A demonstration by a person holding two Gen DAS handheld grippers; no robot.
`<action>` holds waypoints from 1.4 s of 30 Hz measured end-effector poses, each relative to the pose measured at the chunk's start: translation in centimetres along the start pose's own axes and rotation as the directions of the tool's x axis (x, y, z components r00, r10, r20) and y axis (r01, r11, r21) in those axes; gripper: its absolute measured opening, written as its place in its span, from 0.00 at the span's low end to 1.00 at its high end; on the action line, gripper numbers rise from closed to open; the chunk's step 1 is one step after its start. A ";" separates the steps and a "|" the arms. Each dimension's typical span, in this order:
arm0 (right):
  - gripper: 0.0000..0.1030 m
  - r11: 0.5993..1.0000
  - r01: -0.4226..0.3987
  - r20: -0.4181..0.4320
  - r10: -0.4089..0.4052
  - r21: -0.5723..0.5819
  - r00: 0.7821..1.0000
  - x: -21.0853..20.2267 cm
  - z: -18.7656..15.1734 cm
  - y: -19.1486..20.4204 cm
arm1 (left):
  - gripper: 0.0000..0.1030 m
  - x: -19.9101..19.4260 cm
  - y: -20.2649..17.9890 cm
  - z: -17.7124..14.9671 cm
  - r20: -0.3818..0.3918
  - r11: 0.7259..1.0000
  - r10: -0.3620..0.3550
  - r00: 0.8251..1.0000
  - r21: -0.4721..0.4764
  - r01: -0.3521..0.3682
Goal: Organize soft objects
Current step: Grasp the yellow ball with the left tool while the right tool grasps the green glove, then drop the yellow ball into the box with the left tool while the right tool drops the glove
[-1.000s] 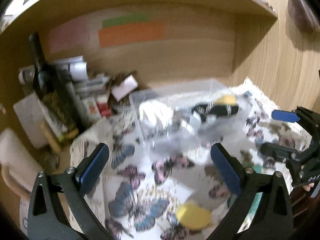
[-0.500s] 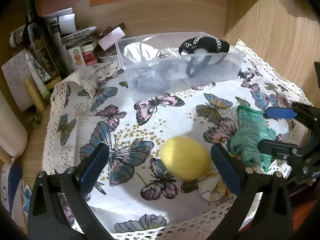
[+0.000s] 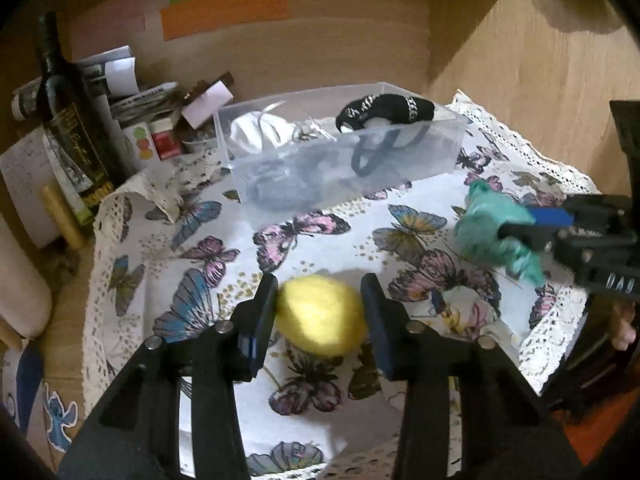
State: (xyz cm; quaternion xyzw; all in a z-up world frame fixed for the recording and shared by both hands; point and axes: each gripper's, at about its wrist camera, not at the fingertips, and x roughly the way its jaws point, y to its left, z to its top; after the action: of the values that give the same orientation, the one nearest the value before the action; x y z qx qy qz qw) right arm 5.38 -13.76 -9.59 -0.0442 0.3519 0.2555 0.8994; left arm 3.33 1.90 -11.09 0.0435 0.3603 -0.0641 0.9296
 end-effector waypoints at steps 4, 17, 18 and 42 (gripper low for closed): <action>0.24 1.000 0.026 0.061 -0.027 0.017 0.998 -1.1 1.4 -0.9 | 0.41 -0.4 0.7 0.6 0.027 1.000 0.006 1.000 -0.022 -0.006; 0.24 0.997 0.078 0.268 -0.073 -0.007 0.961 -3.2 8.7 -1.6 | 0.41 -3.4 2.7 7.1 0.235 0.997 0.079 0.969 -0.040 -0.071; 0.24 0.997 0.080 0.279 -0.073 -0.014 0.958 -3.1 9.3 -1.5 | 0.41 -3.5 2.8 7.7 0.247 0.997 0.080 0.966 -0.041 -0.072; 0.28 0.995 0.095 0.058 -0.093 -0.038 0.994 8.6 13.1 -1.7 | 0.41 7.1 4.8 12.9 0.061 0.995 -0.026 0.998 -0.091 0.031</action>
State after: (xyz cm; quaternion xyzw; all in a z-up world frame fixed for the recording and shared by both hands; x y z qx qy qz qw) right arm 19.52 -8.17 -5.58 -0.0721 0.3188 0.2211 0.9189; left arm 17.81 4.39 -6.27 -0.0063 0.3354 -0.0619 0.9400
